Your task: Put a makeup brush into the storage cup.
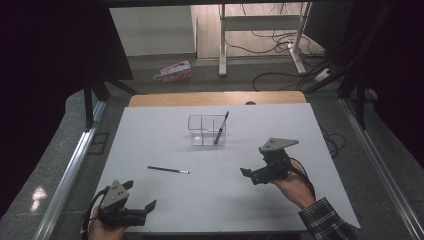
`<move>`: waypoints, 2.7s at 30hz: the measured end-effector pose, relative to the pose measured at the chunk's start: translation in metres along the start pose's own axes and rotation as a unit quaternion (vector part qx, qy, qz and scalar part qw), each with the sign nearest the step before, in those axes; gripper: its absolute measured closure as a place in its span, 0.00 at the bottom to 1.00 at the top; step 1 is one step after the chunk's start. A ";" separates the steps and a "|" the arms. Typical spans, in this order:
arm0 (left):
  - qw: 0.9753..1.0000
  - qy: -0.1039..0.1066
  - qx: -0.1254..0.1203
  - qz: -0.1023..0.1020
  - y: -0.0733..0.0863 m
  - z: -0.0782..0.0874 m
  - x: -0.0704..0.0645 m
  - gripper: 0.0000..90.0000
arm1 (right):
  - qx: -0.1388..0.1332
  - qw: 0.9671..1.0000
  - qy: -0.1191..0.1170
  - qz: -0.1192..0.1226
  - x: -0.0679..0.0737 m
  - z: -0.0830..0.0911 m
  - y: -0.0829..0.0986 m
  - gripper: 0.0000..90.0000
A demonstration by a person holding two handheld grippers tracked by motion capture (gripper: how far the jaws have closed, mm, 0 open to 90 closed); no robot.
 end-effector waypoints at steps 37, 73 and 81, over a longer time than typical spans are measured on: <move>1.000 0.004 0.004 -0.002 0.000 -0.001 -0.001 0.02 | 0.007 1.000 0.019 0.003 0.000 0.038 0.033 0.00; 1.000 0.002 0.006 -0.004 0.000 -0.002 -0.001 0.02 | 0.008 0.997 0.072 -0.026 -0.021 0.076 0.075 0.00; 1.000 0.001 0.008 -0.008 0.000 -0.002 -0.002 0.03 | 0.014 0.996 0.085 -0.033 -0.027 0.083 0.087 0.00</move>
Point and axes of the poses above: each handheld gripper's, and its own axes: z roughly backward along the jaws, y roughly out of its underside, x roughly to its left, the point moved 5 cm from there along -z, roughly forward along the jaws, and after that the axes turned 13 degrees about y, right-handed, at the moved point
